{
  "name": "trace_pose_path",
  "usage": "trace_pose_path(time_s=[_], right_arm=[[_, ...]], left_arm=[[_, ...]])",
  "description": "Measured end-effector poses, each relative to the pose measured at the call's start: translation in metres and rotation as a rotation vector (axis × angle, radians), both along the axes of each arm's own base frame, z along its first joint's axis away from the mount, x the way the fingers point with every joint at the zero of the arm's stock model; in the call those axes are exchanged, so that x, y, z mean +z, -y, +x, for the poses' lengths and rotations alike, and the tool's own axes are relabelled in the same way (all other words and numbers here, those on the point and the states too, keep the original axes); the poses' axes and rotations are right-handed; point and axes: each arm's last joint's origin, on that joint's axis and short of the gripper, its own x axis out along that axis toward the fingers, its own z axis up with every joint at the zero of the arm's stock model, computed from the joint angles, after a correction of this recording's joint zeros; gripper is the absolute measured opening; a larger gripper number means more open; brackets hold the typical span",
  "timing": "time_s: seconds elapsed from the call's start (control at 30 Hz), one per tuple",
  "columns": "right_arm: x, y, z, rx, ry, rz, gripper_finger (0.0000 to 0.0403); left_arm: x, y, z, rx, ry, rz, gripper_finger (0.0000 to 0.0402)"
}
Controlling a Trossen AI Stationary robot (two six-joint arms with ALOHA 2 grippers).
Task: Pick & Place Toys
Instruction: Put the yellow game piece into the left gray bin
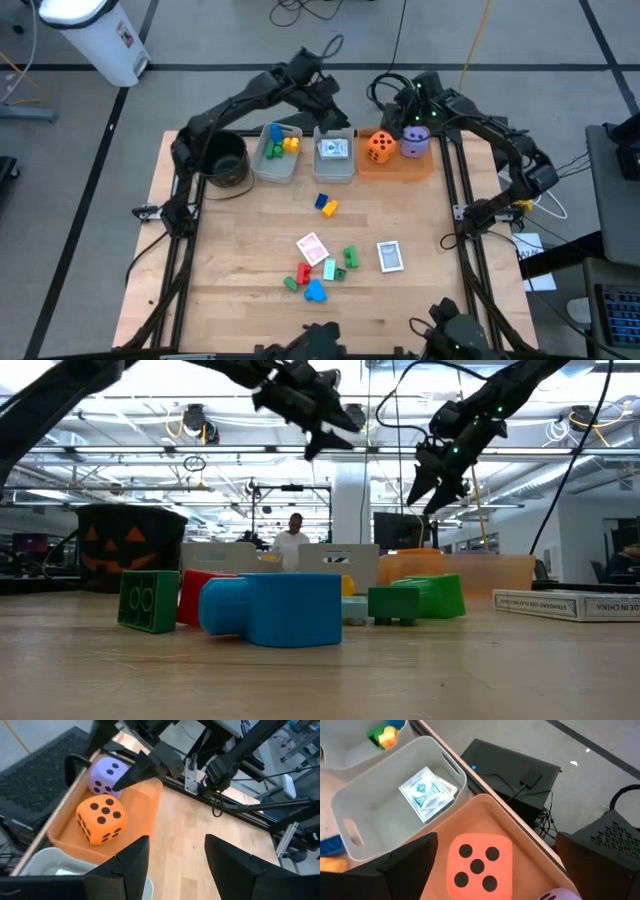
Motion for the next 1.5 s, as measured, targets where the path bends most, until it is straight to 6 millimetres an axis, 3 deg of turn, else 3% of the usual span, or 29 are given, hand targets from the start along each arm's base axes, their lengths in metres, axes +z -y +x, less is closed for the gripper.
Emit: trace_pose_path(time_s=[0.17,0.37,0.5,0.6,0.8,1.03,1.3,1.5], right_arm=[[0.014,-0.007,-0.003,-0.043,0.089,0.031,0.04],[0.048,-0.028,-0.004,-0.011,0.345,0.026,0.04],[0.063,-0.057,-0.003,-0.045,0.509,-0.093,0.04],[0.064,-0.082,-0.001,-0.061,0.647,-0.15,0.04],[0.048,-0.128,0.014,0.026,0.807,-0.201,0.04],[0.02,-0.164,0.039,0.002,0.865,-0.063,0.04],[-0.018,-0.186,0.056,0.024,0.808,0.001,0.04],[-0.033,-0.191,0.068,-0.059,1.044,0.195,0.04]], left_arm=[[0.039,0.015,-0.035,-0.01,0.011,0.054,0.0198],[0.064,0.038,-0.067,-0.021,0.065,0.09,0.0198],[0.066,0.055,-0.091,0.005,0.135,0.102,0.0197],[0.054,0.068,-0.109,0.043,0.193,0.079,0.0197],[0.031,0.104,-0.145,0.156,0.342,0.056,0.0197],[0.019,0.153,-0.18,0.158,0.518,0.044,0.0198],[0.013,0.191,-0.215,0.105,0.602,-0.018,0.0198],[0.013,0.209,-0.219,0.007,0.608,-0.098,0.0198]])
